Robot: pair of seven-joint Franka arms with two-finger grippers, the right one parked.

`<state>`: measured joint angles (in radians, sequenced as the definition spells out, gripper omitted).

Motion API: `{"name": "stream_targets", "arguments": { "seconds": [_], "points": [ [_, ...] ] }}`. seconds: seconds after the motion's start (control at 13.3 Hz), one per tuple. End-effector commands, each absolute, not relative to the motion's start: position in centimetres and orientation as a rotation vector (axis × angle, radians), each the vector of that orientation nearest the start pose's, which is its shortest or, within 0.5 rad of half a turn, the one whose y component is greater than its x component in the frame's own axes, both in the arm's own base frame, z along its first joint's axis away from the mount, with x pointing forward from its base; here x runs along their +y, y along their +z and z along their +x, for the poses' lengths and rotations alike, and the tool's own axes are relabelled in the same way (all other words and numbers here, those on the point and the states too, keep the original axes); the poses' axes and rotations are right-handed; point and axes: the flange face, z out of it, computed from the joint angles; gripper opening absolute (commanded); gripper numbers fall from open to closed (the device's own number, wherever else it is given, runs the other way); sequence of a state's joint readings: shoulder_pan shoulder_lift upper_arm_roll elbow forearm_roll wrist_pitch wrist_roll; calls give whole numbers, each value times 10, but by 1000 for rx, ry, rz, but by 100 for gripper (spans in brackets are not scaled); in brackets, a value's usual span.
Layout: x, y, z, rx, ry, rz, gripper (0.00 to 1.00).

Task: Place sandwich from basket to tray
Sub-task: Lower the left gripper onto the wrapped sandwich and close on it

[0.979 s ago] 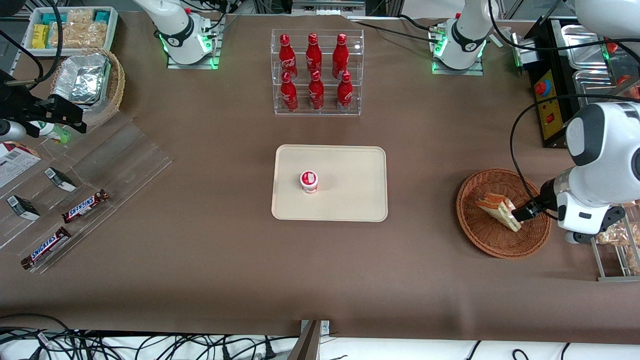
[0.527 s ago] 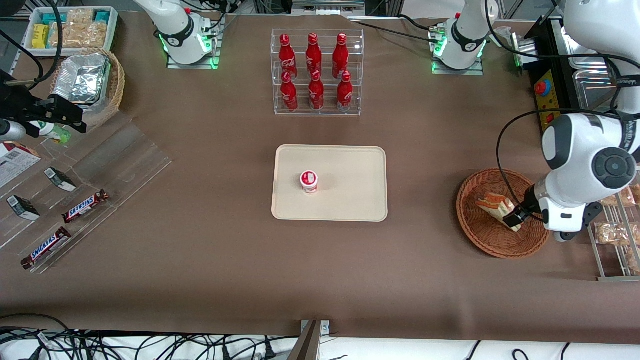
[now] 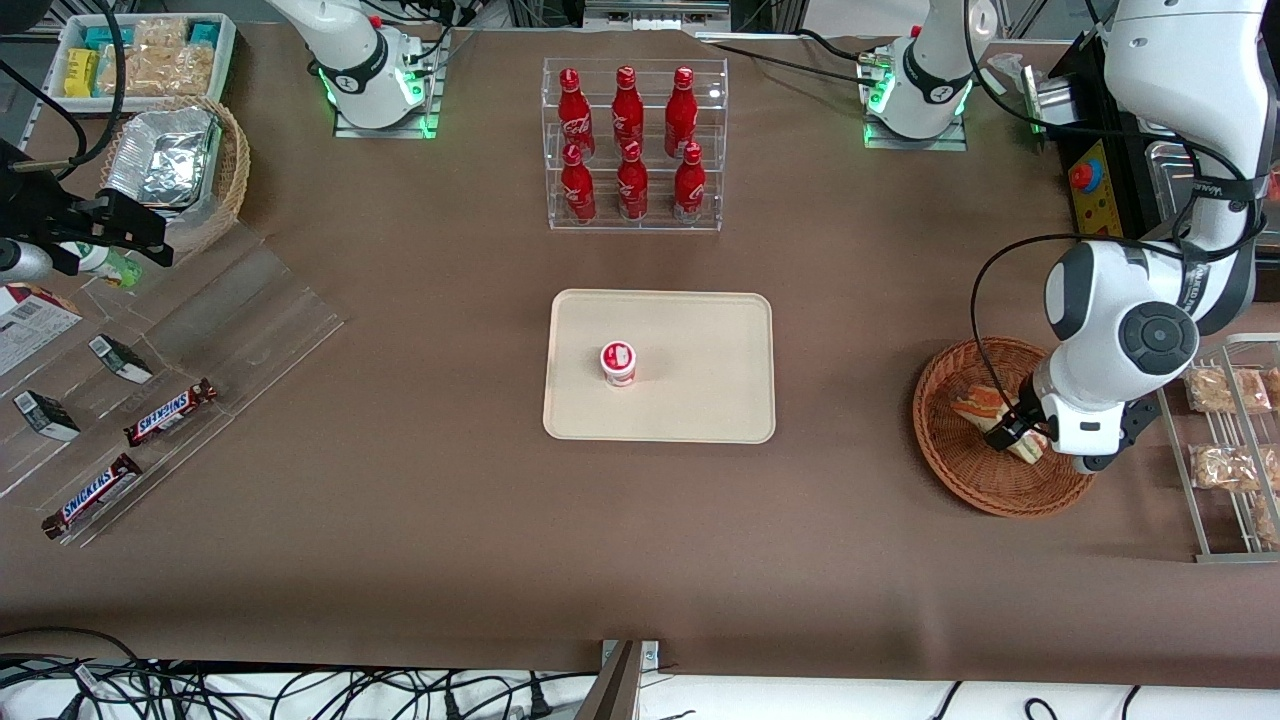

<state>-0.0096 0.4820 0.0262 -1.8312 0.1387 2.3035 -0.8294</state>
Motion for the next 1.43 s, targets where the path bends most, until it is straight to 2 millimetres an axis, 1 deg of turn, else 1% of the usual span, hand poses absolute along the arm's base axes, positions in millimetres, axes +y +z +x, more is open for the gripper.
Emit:
{"name": "stream_targets", "arguments": {
  "seconds": [0.0, 0.3, 0.45, 0.53, 0.6, 0.68, 0.75, 0.83, 0.98, 1.13, 1.21, 1.28, 1.36],
  "points": [
    [14, 255, 639, -1113, -92, -2813, 100],
    [17, 235, 633, -1088, -87, -2808, 100],
    [17, 229, 631, -1067, -75, -2803, 55],
    [18, 227, 630, -1066, -71, -2801, 42],
    [23, 225, 630, -1073, -64, -2795, 25],
    [24, 225, 630, -1068, -62, -2796, 15],
    [25, 231, 631, -1054, -63, -2801, 8],
    [27, 239, 633, -1052, -59, -2797, 3],
    [26, 281, 641, -973, -40, -2810, 1],
    [19, 329, 648, -898, 1, -2826, 1],
    [10, 353, 651, -852, 8, -2846, 1],
    [-1, 373, 654, -800, 25, -2863, 1],
    [-18, 392, 656, -740, 47, -2887, 1]
  ]
}}
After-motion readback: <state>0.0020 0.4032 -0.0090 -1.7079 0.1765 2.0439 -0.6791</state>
